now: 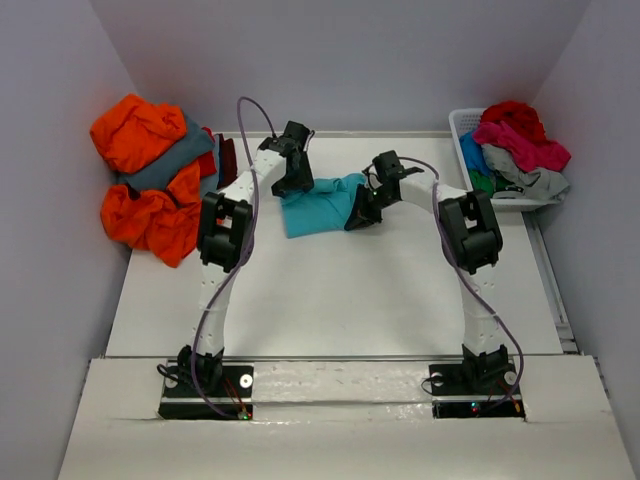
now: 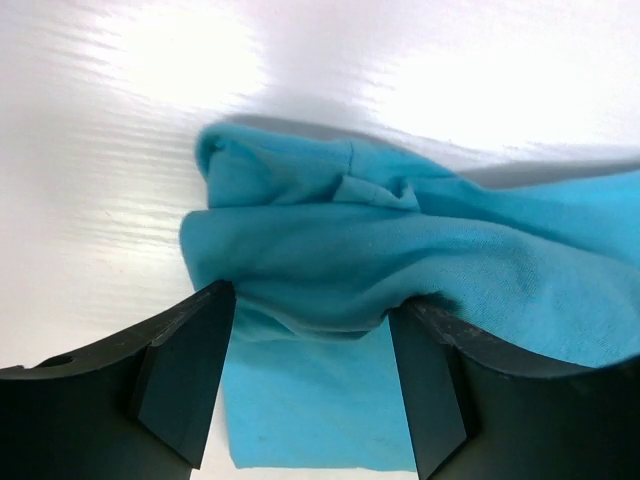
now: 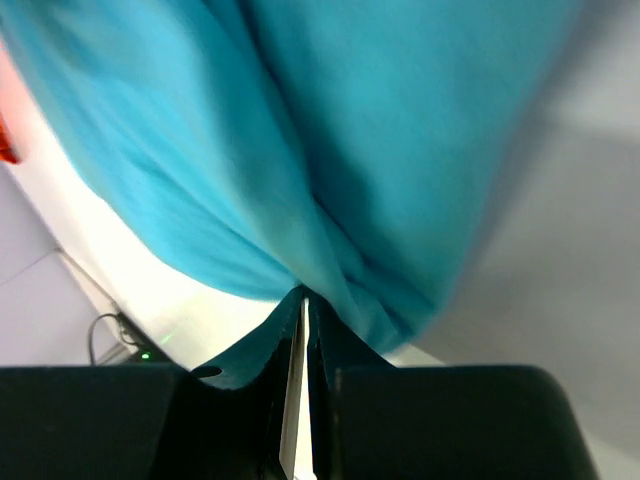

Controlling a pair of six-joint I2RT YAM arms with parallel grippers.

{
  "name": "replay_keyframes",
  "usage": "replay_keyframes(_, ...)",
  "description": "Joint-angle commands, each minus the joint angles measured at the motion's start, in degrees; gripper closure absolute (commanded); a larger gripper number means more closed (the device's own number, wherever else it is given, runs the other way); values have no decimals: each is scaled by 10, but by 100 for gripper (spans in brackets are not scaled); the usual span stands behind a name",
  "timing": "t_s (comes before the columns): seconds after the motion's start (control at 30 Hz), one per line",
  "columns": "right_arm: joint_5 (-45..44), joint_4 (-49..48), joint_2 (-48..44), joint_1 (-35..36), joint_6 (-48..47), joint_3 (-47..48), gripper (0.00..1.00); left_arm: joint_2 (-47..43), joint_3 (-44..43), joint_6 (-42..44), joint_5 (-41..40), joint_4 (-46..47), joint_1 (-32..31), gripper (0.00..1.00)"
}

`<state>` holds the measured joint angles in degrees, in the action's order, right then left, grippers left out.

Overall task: Fold and stack the t-shirts
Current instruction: Fold the two-thirds-rectangle-folded T-shirt at the center of the board.

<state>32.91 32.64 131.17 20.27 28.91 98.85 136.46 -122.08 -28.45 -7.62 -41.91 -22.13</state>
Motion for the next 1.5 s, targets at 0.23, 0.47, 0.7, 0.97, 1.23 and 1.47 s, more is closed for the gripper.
replay_keyframes(0.23, -38, 27, -58, 7, -28, -73, 89, -53, -3, 23, -47, 26, 18, 25)
replay_keyframes(0.47, -43, 42, -73, 7, -28, -52, 89, -124, 50, 48, -67, 47, 8, 25)
replay_keyframes(0.7, -42, 51, -94, 13, -21, -30, 89, -153, 38, 69, -90, 40, 8, 25)
replay_keyframes(0.97, -46, 64, -109, 18, -22, 6, 89, -142, 19, 73, -81, 8, -5, 25)
replay_keyframes(1.23, -49, 68, -65, 18, -18, 92, 88, -194, 148, 30, -60, 20, -21, 25)
replay_keyframes(1.47, -61, 110, 21, 18, -25, 227, 87, -231, 220, 16, -48, 43, -32, 25)
